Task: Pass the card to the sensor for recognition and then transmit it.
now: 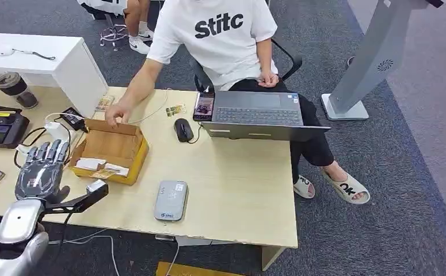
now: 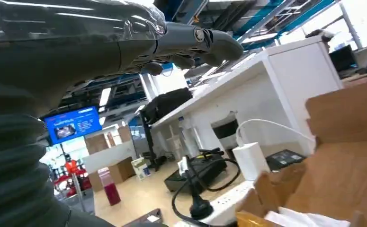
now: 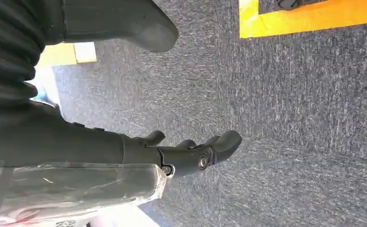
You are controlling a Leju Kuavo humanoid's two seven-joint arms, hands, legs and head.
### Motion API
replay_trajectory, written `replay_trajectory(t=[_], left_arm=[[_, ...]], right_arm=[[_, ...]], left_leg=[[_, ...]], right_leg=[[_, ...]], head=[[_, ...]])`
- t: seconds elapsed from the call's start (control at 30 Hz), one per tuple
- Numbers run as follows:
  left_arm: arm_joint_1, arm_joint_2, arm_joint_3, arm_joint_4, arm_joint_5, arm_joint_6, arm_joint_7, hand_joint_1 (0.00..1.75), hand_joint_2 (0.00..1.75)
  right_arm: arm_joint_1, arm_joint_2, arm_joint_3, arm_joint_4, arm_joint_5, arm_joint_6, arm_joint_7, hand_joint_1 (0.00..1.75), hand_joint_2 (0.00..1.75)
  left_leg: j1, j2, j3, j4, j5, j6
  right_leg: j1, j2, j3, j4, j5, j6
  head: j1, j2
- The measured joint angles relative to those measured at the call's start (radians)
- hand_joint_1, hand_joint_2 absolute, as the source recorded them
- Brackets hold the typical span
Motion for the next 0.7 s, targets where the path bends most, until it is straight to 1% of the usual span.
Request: replay_trajectory(t=[0.03, 0.1, 0.13, 0.2, 0.3, 0.37, 0.5, 0.6, 0.7], left_arm=[[-0.006, -0.008, 0.000, 0.014, 0.003, 0.014, -0.012, 0.00, 1.75], [-0.024, -0.032, -0.003, 0.051, 0.033, 0.046, -0.067, 0.00, 1.75], [-0.033, -0.046, -0.005, 0.075, 0.059, 0.060, -0.099, 0.00, 1.75], [-0.052, -0.068, -0.012, 0.113, 0.117, 0.076, -0.145, 0.00, 1.75], [-0.082, -0.098, -0.027, 0.161, 0.161, 0.114, -0.198, 0.00, 1.75], [-0.101, -0.110, -0.040, 0.189, 0.167, 0.137, -0.214, 0.00, 1.75], [-0.136, -0.142, -0.063, 0.239, 0.168, 0.153, -0.229, 0.00, 1.75], [-0.152, -0.156, -0.075, 0.259, 0.171, 0.150, -0.230, 0.00, 1.75], [-0.168, -0.165, -0.087, 0.277, 0.191, 0.115, -0.226, 0.00, 1.75]], right_arm=[[0.000, 0.000, 0.000, 0.000, 0.003, 0.002, 0.000, 0.00, 1.75], [-0.002, 0.000, 0.000, 0.000, 0.008, 0.007, -0.001, 0.00, 1.75], [-0.003, 0.000, 0.000, 0.000, 0.017, 0.007, -0.002, 0.00, 1.75], [-0.004, 0.000, 0.000, 0.000, 0.020, 0.008, -0.008, 0.00, 1.75], [-0.005, 0.000, 0.000, 0.000, 0.031, 0.009, -0.013, 0.00, 1.75], [-0.005, 0.000, 0.000, 0.000, 0.038, 0.012, -0.013, 0.00, 1.75], [-0.006, 0.000, 0.000, 0.000, 0.038, 0.019, -0.013, 0.00, 1.75], [-0.006, 0.000, 0.000, 0.000, 0.038, 0.019, -0.013, 0.00, 1.75], [-0.006, 0.000, 0.000, 0.000, 0.038, 0.020, -0.012, 0.00, 1.75]], left_leg=[[0.000, 0.000, 0.000, 0.000, 0.000, 0.000], [0.000, 0.000, 0.000, 0.000, 0.000, 0.000], [0.000, 0.000, 0.000, 0.000, 0.000, 0.000], [0.000, 0.000, 0.000, 0.000, 0.000, 0.000], [0.000, 0.000, 0.000, 0.000, 0.000, 0.000], [0.000, 0.000, 0.000, 0.000, 0.000, 0.000], [0.000, 0.000, 0.000, 0.000, 0.000, 0.000], [0.000, 0.000, 0.000, 0.000, 0.000, 0.000], [0.000, 0.000, 0.000, 0.000, 0.000, 0.000]], right_leg=[[0.000, 0.000, 0.000, 0.000, 0.000, 0.000], [0.000, 0.000, 0.000, 0.000, 0.000, 0.000], [0.000, 0.000, 0.000, 0.000, 0.000, 0.000], [0.000, 0.000, 0.000, 0.000, 0.000, 0.000], [0.000, 0.000, 0.000, 0.000, 0.000, 0.000], [0.000, 0.000, 0.000, 0.000, 0.000, 0.000], [0.000, 0.000, 0.000, 0.000, 0.000, 0.000], [0.000, 0.001, 0.000, 0.000, 0.000, 0.000], [0.000, 0.000, 0.000, 0.000, 0.000, 0.000]], head=[[0.000, 0.000], [0.000, 0.000], [0.000, 0.000], [0.000, 0.000], [0.000, 0.000], [0.000, 0.000], [0.000, 0.000], [0.000, 0.000], [0.000, 0.000]])
